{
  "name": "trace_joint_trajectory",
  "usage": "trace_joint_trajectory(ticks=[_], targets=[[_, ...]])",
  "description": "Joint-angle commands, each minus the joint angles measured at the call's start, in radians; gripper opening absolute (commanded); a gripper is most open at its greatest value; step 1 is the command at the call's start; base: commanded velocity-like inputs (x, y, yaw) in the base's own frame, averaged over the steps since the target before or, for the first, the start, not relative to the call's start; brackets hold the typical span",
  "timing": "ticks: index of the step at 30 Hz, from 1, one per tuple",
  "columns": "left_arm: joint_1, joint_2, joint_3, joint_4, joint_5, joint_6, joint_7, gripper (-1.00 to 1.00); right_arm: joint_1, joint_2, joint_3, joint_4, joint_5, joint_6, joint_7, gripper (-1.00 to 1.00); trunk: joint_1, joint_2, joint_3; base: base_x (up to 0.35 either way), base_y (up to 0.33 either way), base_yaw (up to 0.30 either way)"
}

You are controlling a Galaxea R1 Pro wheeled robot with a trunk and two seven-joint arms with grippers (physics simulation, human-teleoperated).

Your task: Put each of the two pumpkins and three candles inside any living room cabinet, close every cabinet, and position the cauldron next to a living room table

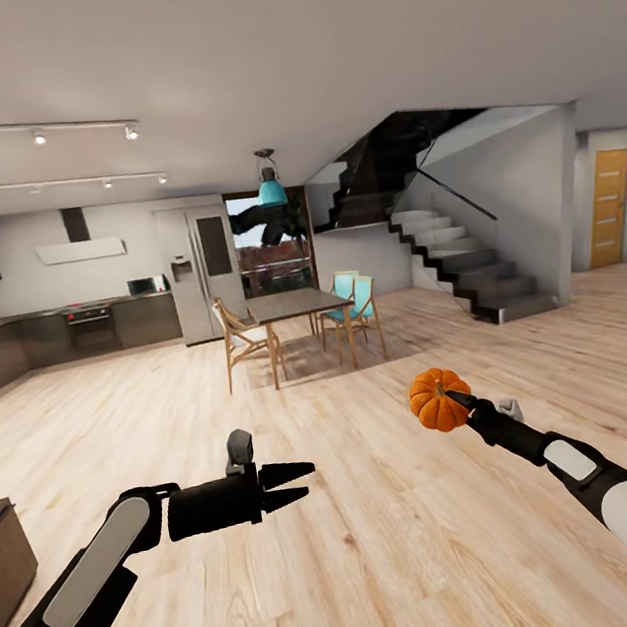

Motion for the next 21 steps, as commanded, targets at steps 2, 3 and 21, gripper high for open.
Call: trace_joint_trajectory(ticks=[2,3,21], targets=[[-0.001,0.001,-0.001,0.000,-0.009,0.000,-0.010,1.00,-0.001,0.000,0.000,0.002,-0.008,0.008,-0.001,-1.00,-0.008,0.014,0.006,0.000,0.000,-0.244],[-0.001,0.001,-0.001,0.000,-0.009,0.000,-0.010,1.00,-0.001,0.000,0.000,0.002,-0.008,0.008,-0.001,-1.00,-0.012,0.021,0.010,0.000,0.000,-0.222],[-0.001,0.000,-0.001,0.000,-0.012,0.000,-0.010,1.00,-0.001,-0.001,0.001,0.005,-0.006,0.009,-0.001,-1.00,-0.081,0.147,0.067,-0.073,0.005,-0.022]])
